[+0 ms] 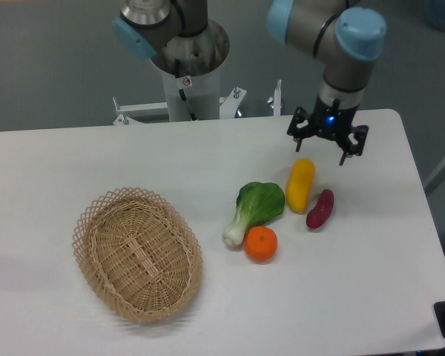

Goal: Pick up the mango from the table
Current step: 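Move the open gripper over the yellow mango and lower it, then lower the gripper around the yellow mango and close on it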

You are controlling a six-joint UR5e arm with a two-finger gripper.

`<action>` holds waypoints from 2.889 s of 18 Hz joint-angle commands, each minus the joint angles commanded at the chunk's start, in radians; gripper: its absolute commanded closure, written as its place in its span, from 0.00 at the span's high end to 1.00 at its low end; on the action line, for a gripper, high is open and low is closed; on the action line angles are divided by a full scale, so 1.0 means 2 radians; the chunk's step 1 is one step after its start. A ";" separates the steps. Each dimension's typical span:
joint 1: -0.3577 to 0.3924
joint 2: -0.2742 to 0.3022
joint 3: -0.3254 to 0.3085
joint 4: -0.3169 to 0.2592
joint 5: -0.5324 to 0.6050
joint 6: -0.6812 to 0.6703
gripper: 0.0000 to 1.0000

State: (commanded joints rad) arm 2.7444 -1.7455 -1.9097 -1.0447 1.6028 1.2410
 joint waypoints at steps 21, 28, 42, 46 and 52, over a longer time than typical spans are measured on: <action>-0.010 -0.056 -0.053 0.143 0.054 0.008 1.00; -0.012 -0.064 -0.061 0.146 0.054 0.005 1.00; -0.012 -0.065 -0.055 0.146 0.054 0.008 0.30; -0.012 -0.063 -0.051 0.145 0.054 0.012 0.24; 0.004 -0.025 -0.020 0.114 0.045 0.050 0.24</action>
State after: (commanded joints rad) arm 2.7518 -1.7964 -1.9499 -0.8158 1.6936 1.3406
